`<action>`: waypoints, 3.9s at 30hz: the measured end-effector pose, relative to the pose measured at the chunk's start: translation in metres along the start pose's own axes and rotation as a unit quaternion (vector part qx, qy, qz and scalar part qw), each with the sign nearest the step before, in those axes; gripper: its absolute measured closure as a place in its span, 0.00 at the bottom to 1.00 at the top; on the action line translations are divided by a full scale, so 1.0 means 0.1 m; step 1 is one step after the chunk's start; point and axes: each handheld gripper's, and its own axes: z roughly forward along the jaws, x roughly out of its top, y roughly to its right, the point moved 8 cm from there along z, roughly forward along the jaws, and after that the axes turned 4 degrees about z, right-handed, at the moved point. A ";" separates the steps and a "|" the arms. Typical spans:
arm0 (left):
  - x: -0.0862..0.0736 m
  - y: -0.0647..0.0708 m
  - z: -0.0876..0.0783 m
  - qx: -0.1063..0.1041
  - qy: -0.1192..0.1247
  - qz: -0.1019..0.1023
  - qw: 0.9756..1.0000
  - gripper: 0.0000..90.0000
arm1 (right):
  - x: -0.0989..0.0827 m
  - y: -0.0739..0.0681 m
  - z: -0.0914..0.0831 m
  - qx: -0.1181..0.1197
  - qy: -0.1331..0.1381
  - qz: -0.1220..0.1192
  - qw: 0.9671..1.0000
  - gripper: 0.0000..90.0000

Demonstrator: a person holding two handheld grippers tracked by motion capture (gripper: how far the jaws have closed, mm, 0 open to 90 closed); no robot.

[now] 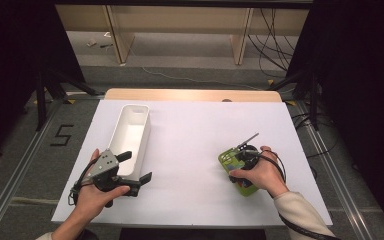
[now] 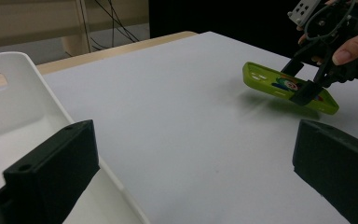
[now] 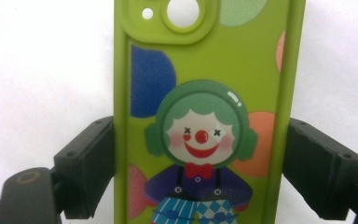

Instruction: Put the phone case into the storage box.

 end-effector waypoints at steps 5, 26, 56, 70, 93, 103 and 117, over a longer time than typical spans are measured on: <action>0.00 0.00 0.00 0.000 0.000 -0.001 1.000 0.00 | 0.02 0.00 -0.02 0.001 0.011 0.002 1.000 0.19; 0.00 0.00 0.00 0.000 0.000 -0.001 1.000 0.00 | 0.15 0.00 -0.07 0.019 0.069 0.005 0.997 0.19; 0.00 0.00 0.00 -0.001 0.000 -0.001 1.000 0.00 | 0.31 -0.05 -0.13 0.034 0.162 -0.030 0.986 0.19; 0.00 0.00 0.00 0.000 0.002 -0.002 1.000 0.00 | 0.34 -0.08 -0.16 0.044 0.201 -0.039 0.978 0.19; 0.32 0.08 0.24 0.000 0.015 0.001 1.000 0.02 | 0.41 -0.31 -0.24 0.074 0.274 -0.069 0.956 0.19; 0.52 0.25 0.62 -0.026 0.001 0.004 1.000 0.05 | 0.42 -0.37 -0.26 0.081 0.292 -0.068 0.951 0.19; 0.76 0.50 1.12 -0.049 -0.011 0.002 0.999 0.14 | 0.44 -0.42 -0.29 0.086 0.307 -0.069 0.945 0.19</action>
